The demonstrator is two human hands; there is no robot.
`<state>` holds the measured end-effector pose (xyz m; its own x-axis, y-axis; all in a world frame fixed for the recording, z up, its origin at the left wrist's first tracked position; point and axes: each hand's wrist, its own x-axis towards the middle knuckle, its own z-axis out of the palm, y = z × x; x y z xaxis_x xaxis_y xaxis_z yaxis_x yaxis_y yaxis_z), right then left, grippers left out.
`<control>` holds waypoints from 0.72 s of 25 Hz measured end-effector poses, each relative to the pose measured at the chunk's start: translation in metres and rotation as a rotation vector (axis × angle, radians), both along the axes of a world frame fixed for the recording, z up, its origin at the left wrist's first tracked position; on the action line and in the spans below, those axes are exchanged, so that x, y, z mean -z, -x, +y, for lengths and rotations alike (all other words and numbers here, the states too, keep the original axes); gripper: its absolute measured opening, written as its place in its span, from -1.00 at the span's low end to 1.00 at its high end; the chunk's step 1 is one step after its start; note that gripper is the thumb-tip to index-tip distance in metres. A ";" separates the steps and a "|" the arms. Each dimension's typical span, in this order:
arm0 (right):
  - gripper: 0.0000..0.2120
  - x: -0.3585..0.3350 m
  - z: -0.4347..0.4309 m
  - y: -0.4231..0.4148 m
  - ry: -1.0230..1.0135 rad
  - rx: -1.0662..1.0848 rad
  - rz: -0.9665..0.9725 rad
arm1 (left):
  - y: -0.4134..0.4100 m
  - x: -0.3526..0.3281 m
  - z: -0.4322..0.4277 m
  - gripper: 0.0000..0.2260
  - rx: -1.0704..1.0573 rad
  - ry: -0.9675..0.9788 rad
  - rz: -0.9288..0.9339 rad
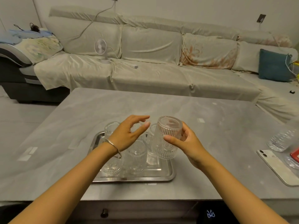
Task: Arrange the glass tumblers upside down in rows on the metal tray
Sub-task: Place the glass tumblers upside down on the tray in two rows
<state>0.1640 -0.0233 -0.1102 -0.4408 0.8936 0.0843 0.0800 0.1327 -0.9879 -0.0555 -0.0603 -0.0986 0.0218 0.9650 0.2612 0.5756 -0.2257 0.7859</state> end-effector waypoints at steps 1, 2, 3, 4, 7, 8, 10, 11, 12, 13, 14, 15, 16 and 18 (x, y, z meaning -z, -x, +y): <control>-0.34 0.009 -0.001 -0.002 -0.002 0.021 -0.006 | 0.006 0.009 -0.003 -0.53 -0.039 -0.006 0.204; -0.34 0.017 -0.003 -0.004 -0.007 0.036 -0.013 | 0.010 0.019 -0.005 -0.49 -0.061 0.008 0.387; -0.36 0.025 -0.005 -0.005 -0.013 0.049 -0.018 | 0.014 0.028 -0.006 -0.46 -0.077 0.035 0.523; -0.38 0.031 -0.007 -0.006 -0.019 0.059 -0.023 | 0.017 0.035 -0.007 -0.44 -0.087 0.068 0.608; -0.34 0.049 -0.012 -0.004 -0.028 0.101 -0.056 | 0.021 0.050 -0.007 -0.41 -0.087 0.138 0.643; -0.31 0.054 -0.013 -0.004 -0.030 0.108 -0.071 | 0.022 0.053 -0.007 -0.40 -0.088 0.140 0.615; -0.28 0.064 -0.014 0.000 -0.023 0.110 -0.101 | 0.023 0.057 -0.007 -0.37 -0.097 0.123 0.588; -0.27 0.069 -0.015 0.002 -0.019 0.112 -0.113 | 0.024 0.058 -0.007 -0.35 -0.100 0.114 0.587; -0.26 0.073 -0.015 0.004 -0.015 0.116 -0.119 | 0.024 0.059 -0.007 -0.33 -0.104 0.108 0.584; -0.26 0.077 -0.016 0.006 -0.013 0.122 -0.119 | 0.024 0.060 -0.006 -0.32 -0.106 0.104 0.579; -0.27 0.079 -0.016 0.009 -0.011 0.130 -0.115 | 0.024 0.060 -0.006 -0.31 -0.106 0.105 0.575; -0.27 0.081 -0.016 0.011 -0.012 0.137 -0.114 | 0.025 0.060 -0.006 -0.33 -0.103 0.108 0.572; -0.27 0.082 -0.015 0.013 -0.019 0.141 -0.116 | 0.024 0.060 -0.006 -0.36 -0.101 0.109 0.570; -0.27 0.085 -0.014 0.015 -0.041 0.139 -0.123 | 0.025 0.061 -0.006 -0.39 -0.096 0.103 0.567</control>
